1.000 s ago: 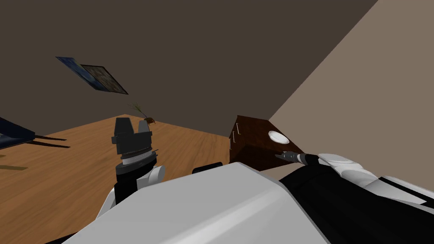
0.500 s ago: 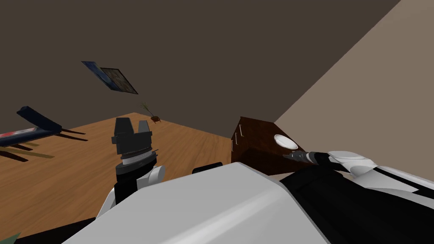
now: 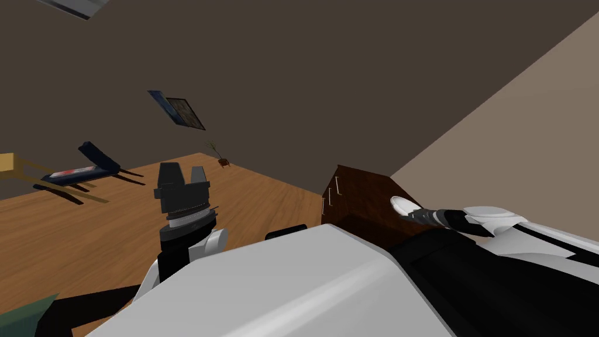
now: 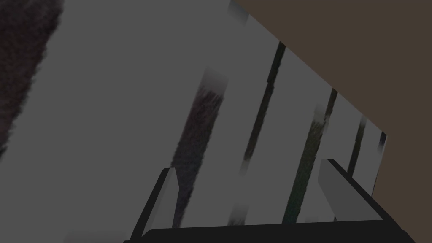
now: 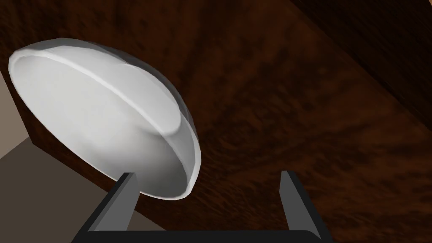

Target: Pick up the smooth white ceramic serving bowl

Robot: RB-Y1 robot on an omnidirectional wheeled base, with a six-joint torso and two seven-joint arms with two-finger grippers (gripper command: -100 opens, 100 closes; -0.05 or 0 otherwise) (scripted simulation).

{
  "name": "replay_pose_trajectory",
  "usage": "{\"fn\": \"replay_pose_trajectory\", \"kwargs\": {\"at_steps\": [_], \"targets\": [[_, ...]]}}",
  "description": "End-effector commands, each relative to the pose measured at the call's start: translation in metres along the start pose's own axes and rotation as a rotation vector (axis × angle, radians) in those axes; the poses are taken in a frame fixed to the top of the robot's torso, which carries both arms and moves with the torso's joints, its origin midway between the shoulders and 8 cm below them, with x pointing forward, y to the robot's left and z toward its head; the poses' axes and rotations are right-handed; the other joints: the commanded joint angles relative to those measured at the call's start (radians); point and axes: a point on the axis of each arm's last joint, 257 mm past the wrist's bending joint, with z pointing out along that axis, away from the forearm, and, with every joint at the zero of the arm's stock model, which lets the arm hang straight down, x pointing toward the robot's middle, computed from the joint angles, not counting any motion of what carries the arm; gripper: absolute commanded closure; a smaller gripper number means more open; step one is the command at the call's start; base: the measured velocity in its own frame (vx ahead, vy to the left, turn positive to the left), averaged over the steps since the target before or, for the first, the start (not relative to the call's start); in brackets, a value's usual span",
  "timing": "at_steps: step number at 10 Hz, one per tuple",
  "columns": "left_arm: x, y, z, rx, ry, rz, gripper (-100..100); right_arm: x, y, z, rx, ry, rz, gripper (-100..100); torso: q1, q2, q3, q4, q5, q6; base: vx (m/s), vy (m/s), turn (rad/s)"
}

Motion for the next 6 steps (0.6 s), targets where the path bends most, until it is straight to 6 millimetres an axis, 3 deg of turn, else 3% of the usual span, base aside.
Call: {"fn": "replay_pose_trajectory", "kwargs": {"at_steps": [1, 2, 3, 4, 5, 6], "targets": [[0.0, 0.0, 0.0, 0.0, 0.0, 0.0, 0, 0.006, 0.002, 0.002, -0.005, 0.017, 0.004, -100, 0.0, 0.0, 0.0, 0.0, 0.0, 0.0, 0.127, -0.125, 0.145], [0.0, 0.0, 0.0, 0.0, 0.0, 0.0, 0, 0.003, 0.0, 0.001, -0.001, 0.01, 0.004, -100, -0.001, -0.001, -0.001, 0.0, -0.001, 0.001, 0.053, -0.056, 0.029], [0.0, 0.0, 0.0, 0.0, 0.0, 0.0, 0, 0.003, 0.0, 0.001, -0.003, 0.011, 0.004, 0, 0.002, 0.003, 0.001, 0.0, 0.0, 0.001, 0.01, -0.011, 0.001], [0.0, 0.0, 0.0, 0.0, 0.0, 0.0, 0, -0.003, 0.006, 0.004, -0.017, -0.002, -0.029, -100, 0.005, 0.006, 0.003, 0.001, 0.001, 0.002, 0.083, -0.038, -0.268], [0.0, 0.0, 0.0, 0.0, 0.0, 0.0, 0, -0.009, 0.012, 0.007, -0.031, -0.016, -0.062, -100, 0.005, 0.004, 0.002, 0.001, 0.001, 0.003, 0.2, -0.057, -0.453], [0.0, 0.0, 0.0, 0.0, 0.0, 0.0, 0, -0.009, 0.012, 0.007, -0.031, -0.016, -0.062, -100, 0.004, -0.002, -0.001, 0.0, 0.0, 0.003, 0.187, -0.016, -0.123]]}}
